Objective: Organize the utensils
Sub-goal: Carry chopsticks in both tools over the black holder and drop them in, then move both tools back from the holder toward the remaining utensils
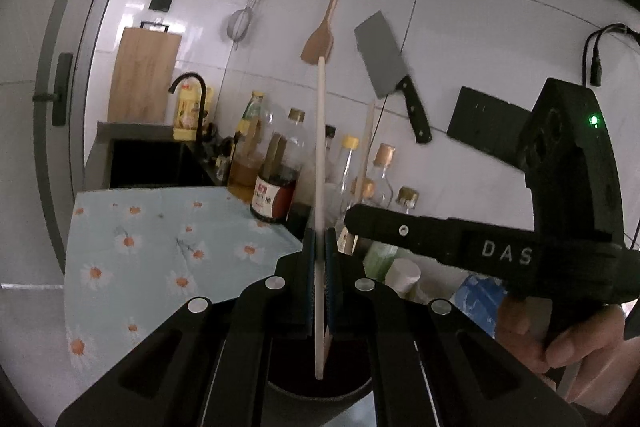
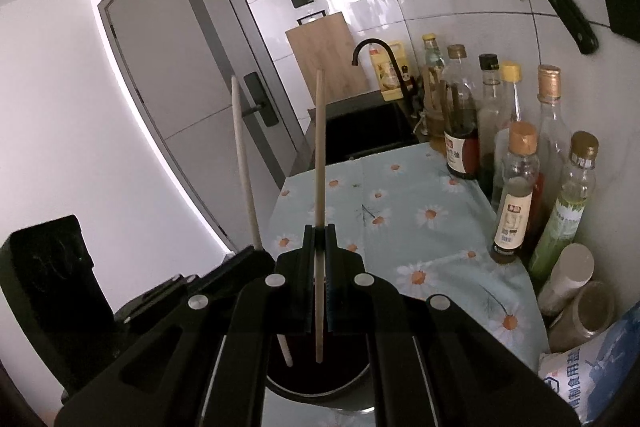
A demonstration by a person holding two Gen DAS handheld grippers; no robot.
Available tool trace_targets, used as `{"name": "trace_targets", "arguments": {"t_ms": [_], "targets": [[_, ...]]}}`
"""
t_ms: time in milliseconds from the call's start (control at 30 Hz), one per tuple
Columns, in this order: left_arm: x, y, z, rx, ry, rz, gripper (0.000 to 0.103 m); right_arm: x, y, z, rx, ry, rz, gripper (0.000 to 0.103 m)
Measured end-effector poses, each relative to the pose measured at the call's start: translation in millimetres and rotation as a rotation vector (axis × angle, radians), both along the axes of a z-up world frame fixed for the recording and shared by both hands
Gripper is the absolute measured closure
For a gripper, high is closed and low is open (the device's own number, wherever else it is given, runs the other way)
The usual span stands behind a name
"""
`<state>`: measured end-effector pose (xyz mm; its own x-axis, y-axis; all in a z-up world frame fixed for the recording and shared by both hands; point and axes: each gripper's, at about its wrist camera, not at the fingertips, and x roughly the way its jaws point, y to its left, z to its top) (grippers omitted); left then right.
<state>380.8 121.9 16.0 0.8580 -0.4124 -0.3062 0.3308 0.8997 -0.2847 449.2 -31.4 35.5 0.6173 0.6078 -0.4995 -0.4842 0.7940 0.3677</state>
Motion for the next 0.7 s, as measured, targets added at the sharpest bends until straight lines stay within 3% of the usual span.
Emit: {"name": "trace_targets", "arguments": {"t_ms": [300,467,700], "targets": [[-7.2,2.5,-15.4,-0.004,0.028,0.020,0.099,-3.2,-0.1,-13.5,-0.011,0.045,0.013,0.097],[-8.5,4.2,-17.6,-0.004,0.067,0.034,0.098,-5.0,-2.3,-15.9,0.006,0.071,0.012,0.083],[-14.1,6.0,-16.3,-0.002,0.074,0.035,0.098,-11.5,-8.1,-10.1,0.002,0.055,-0.006,0.083]]}}
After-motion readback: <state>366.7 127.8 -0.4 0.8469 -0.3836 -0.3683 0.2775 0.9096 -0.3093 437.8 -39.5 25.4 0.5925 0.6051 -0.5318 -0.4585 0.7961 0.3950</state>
